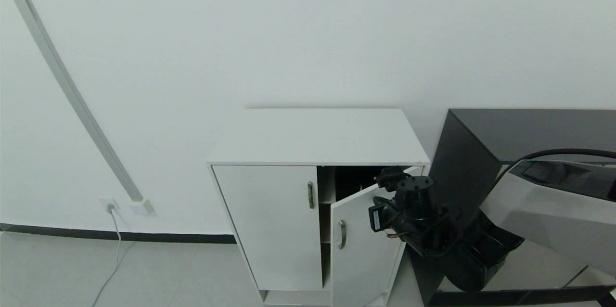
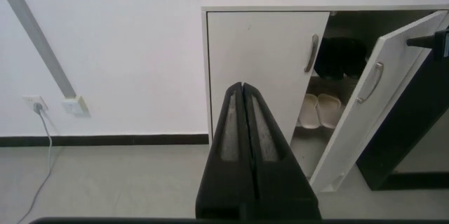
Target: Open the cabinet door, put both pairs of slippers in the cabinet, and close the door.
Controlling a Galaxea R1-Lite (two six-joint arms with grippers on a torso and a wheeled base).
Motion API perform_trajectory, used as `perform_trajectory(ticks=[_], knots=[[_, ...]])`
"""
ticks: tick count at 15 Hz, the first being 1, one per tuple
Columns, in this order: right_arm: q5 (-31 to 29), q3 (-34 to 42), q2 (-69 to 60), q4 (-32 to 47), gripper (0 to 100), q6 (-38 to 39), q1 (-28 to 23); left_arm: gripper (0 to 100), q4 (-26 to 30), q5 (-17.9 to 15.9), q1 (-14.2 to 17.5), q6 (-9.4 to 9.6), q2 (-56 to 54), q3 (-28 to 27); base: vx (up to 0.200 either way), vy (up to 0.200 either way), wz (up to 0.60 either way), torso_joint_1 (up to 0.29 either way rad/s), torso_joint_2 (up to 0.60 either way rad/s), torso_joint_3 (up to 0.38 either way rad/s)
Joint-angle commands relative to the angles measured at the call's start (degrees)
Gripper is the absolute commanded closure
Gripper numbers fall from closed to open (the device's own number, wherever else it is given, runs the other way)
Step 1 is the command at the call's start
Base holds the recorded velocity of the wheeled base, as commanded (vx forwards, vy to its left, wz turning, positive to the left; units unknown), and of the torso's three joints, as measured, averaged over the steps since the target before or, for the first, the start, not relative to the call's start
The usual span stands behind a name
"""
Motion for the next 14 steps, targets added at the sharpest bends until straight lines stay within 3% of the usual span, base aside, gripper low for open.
perform_trajectory(ticks=[1,14], knots=[[0.0,-1.8,1.7,0.0,100,-0.1,-0.3,100,0.0,0.0,0.0,0.00,0.1,0.0,0.000,0.000,0.00,0.000,0.00,0.000],[0.0,-9.8,6.5,0.1,100,-0.2,-2.8,100,0.0,0.0,0.0,0.00,0.1,-0.1,0.000,0.000,0.00,0.000,0.00,0.000]])
